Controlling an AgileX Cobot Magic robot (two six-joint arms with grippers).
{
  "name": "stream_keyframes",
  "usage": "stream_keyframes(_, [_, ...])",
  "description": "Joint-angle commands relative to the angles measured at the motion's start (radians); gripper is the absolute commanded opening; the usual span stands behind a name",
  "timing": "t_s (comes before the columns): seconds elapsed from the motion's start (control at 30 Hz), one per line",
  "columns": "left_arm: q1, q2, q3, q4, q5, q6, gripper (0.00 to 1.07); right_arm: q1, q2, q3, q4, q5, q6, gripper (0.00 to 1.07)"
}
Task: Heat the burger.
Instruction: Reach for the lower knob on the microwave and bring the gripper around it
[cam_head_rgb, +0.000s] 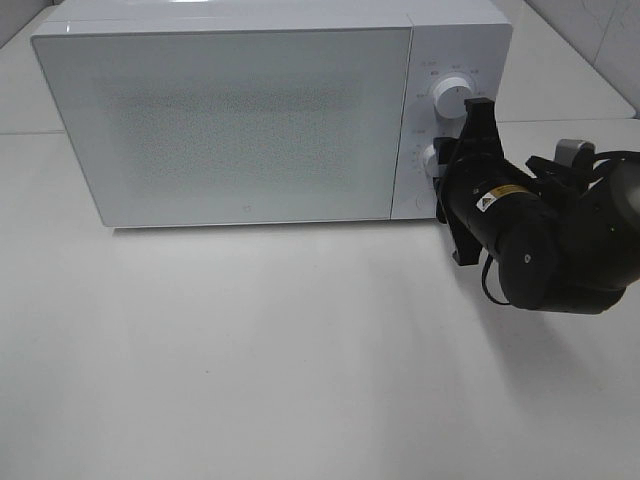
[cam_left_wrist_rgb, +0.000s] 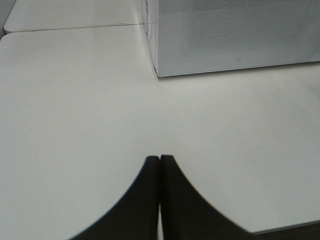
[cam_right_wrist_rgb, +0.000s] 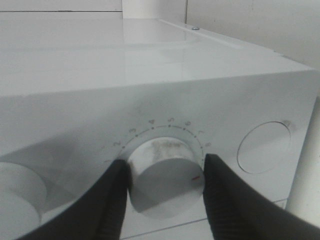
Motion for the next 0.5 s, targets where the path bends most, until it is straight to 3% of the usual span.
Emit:
stream_keyframes(0.03, [0.001, -0.023, 0.004, 0.003, -0.015, -0.001, 0.00, 0.000, -0.008, -0.023, -0.058, -0.050, 0.025, 0.02])
stream_keyframes(0.07, [0.001, -0.023, 0.004, 0.003, -0.015, -0.001, 0.00, 0.000, -0.008, -0.023, -0.058, -0.050, 0.025, 0.02])
stream_keyframes(0.13, [0.001, -0.023, 0.004, 0.003, -0.015, -0.001, 0.00, 0.000, -0.008, -0.023, -0.055, -0.050, 0.009, 0.16])
stream_keyframes(0.17, [0.001, -0.023, 0.004, 0.003, -0.015, -0.001, 0.00, 0.000, -0.008, -0.023, -0.055, -0.050, 0.009, 0.16])
stream_keyframes(0.2, [0.001, -0.023, 0.004, 0.003, -0.015, -0.001, 0.00, 0.000, -0.008, -0.023, -0.055, -0.053, -0.025, 0.28])
stream_keyframes(0.23, [0.001, -0.023, 0.004, 0.003, -0.015, -0.001, 0.00, 0.000, -0.008, -0.023, -0.055, -0.053, -0.025, 0.28])
stream_keyframes(0.27, [0.001, -0.023, 0.004, 0.003, -0.015, -0.001, 0.00, 0.000, -0.008, -0.023, -0.055, -0.061, -0.063, 0.43])
stream_keyframes(0.3, [0.001, -0.023, 0.004, 0.003, -0.015, -0.001, 0.00, 0.000, -0.009, -0.023, -0.055, -0.063, -0.085, 0.51])
stream_keyframes(0.33, [0.001, -0.023, 0.004, 0.003, -0.015, -0.001, 0.00, 0.000, -0.009, -0.023, -0.055, -0.063, -0.085, 0.51])
stream_keyframes(0.37, [0.001, -0.023, 0.004, 0.003, -0.015, -0.001, 0.00, 0.000, -0.015, -0.023, -0.051, -0.056, -0.131, 0.63])
stream_keyframes(0.5, [0.001, -0.023, 0.004, 0.003, -0.015, -0.001, 0.00, 0.000, -0.032, -0.023, -0.051, -0.018, -0.251, 0.69])
